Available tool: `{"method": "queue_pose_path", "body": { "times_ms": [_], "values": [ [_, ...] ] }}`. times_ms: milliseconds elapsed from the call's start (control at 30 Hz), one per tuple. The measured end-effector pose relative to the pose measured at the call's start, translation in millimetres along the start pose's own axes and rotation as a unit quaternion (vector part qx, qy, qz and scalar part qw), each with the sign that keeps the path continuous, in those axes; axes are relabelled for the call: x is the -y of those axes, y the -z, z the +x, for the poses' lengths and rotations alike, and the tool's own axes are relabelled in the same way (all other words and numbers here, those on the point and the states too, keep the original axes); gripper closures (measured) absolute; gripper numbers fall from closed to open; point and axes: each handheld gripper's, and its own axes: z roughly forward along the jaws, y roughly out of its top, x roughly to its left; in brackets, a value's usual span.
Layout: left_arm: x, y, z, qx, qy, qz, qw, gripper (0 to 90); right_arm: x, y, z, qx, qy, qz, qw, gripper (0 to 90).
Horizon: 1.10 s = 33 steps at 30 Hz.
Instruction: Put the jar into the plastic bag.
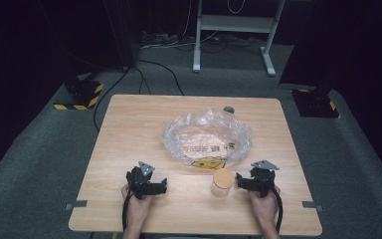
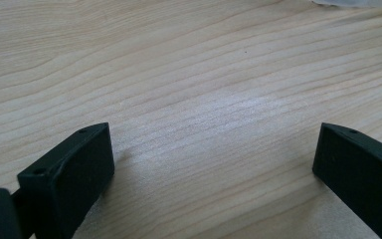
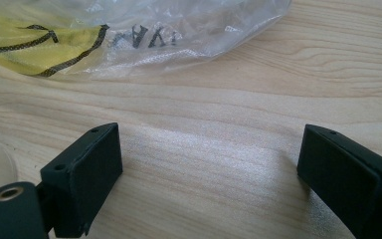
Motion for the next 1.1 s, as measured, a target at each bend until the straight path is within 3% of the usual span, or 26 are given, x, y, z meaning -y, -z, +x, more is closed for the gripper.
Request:
{"method": "queue_pose_path", "body": {
  "times_ms": [500,733,1100],
  "values": [
    [0.0,-0.2,-0.2,0.001,0.002,-0.002,1.0000,3.0,0.0,0.1,-1.4,-0.005,0.005,0.001,1.0000,9.6],
    [0.0,0.0,0.0,0.000,0.001,0.000,1.0000,3.0,4.5,11.7,-0.6,-0.028,0.015,-0.018,0.9993,8.7],
    [0.0,-0.2,-0.3,0.000,0.002,-0.002,1.0000,3.0,18.9,35.2,3.3,-0.061,0.031,-0.022,0.9974,8.3]
  ]
}}
